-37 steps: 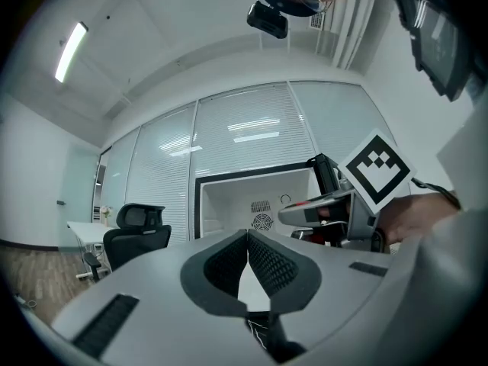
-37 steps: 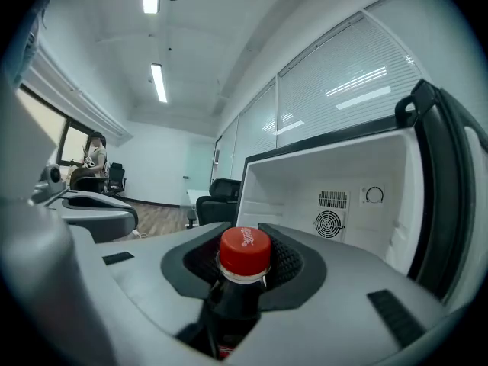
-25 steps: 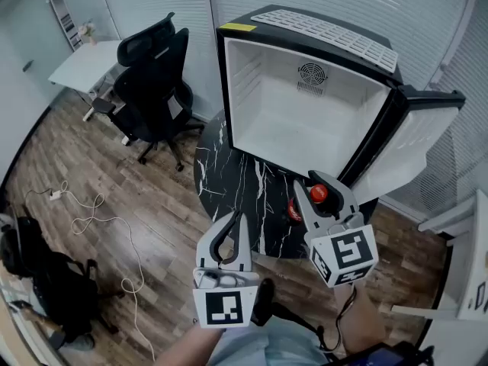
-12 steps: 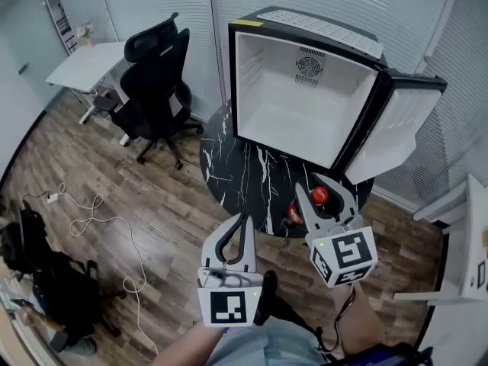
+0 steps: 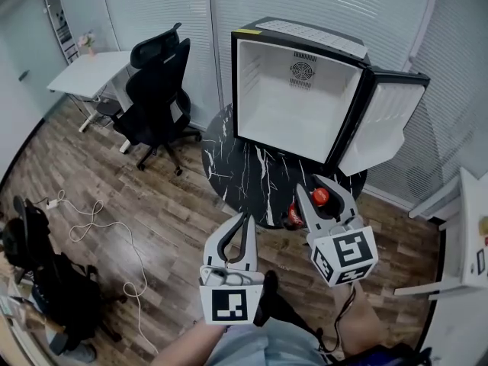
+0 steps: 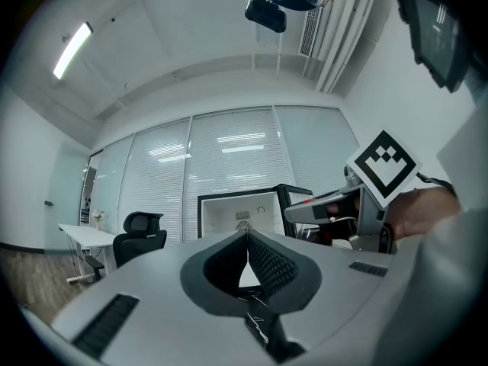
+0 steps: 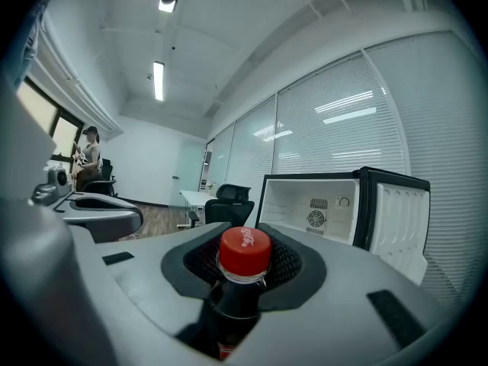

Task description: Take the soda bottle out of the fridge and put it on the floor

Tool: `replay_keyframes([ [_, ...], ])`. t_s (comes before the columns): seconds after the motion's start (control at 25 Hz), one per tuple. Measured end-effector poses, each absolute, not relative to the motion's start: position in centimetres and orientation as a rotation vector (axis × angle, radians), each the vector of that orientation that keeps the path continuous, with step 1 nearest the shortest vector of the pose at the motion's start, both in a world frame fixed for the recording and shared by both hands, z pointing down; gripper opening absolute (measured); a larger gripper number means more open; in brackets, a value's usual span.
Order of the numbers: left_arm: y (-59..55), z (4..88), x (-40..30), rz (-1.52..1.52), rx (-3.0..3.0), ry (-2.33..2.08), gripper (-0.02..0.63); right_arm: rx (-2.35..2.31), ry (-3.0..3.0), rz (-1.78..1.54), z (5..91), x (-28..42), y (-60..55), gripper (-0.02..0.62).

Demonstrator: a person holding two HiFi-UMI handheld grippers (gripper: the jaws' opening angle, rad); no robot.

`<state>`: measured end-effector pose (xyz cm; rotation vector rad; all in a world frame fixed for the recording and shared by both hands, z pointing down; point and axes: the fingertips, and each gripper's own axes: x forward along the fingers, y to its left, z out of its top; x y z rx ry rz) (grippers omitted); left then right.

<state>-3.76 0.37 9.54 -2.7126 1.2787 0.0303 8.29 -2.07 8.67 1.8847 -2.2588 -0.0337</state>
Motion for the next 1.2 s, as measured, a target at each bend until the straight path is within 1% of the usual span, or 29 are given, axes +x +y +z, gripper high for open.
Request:
replay_keyframes([
  [0.48, 5.2, 10.9, -3.9, 0.015, -2.750, 1.284, 0.018, 1.836, -2.273, -0.001, 9.7, 6.3, 3.7, 0.120],
  [0.76, 7.1, 11.1, -4.3, 0.009, -2.734, 1.388, 0.018, 1.740, -2.357, 0.043, 10.9, 4.9, 5.7, 0.120],
  [1.2, 7.0, 12.9, -6.0, -0.053, -2.658, 1.545, 0.018, 1.622, -2.423, 0.096, 14.2, 3.9, 6.9, 0.120],
])
